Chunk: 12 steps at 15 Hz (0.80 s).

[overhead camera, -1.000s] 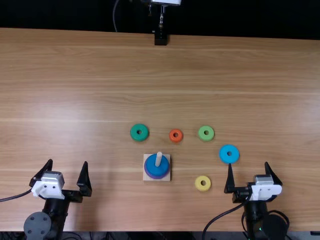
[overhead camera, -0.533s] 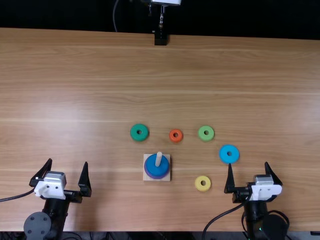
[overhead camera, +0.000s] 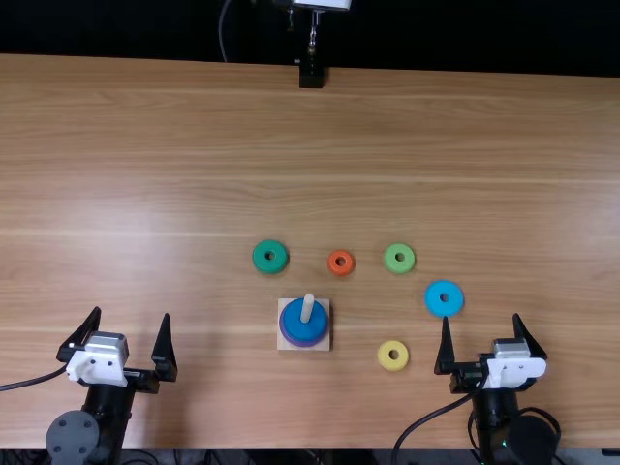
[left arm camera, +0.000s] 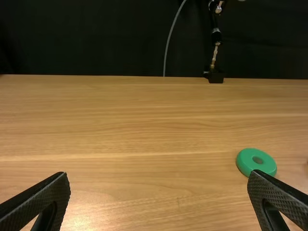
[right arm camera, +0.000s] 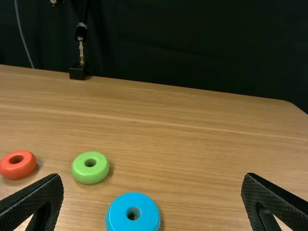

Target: Build the Hanoi tower: stack the rings onto the peg from bottom to top in this color order: purple, dark blue, light blue, dark green, light green, yellow, orange.

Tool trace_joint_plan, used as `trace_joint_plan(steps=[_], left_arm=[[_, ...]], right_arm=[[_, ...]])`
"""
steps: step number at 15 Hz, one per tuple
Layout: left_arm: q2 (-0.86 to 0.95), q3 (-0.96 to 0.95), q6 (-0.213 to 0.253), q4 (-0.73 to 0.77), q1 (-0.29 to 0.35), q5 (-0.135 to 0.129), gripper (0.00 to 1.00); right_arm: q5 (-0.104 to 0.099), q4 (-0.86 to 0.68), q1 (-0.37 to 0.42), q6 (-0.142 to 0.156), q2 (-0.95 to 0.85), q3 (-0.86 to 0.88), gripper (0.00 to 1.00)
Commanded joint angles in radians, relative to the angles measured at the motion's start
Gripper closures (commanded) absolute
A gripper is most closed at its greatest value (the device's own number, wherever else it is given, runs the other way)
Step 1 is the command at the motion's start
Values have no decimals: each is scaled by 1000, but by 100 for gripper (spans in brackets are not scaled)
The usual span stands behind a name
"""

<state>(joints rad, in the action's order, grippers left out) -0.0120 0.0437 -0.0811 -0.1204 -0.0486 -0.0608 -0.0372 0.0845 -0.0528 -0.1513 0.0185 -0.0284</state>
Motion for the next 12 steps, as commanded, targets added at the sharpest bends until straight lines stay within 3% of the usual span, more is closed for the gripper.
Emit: trace_joint_plan(steps=[1,12], left_arm=[[12,-44,13,-5,0,-18,0],[12,-44,13,-5,0,-18,0]], right_arm=[[-11,12,11,6,-19,13,0],[-5,25,10,6,-19,-8,0]])
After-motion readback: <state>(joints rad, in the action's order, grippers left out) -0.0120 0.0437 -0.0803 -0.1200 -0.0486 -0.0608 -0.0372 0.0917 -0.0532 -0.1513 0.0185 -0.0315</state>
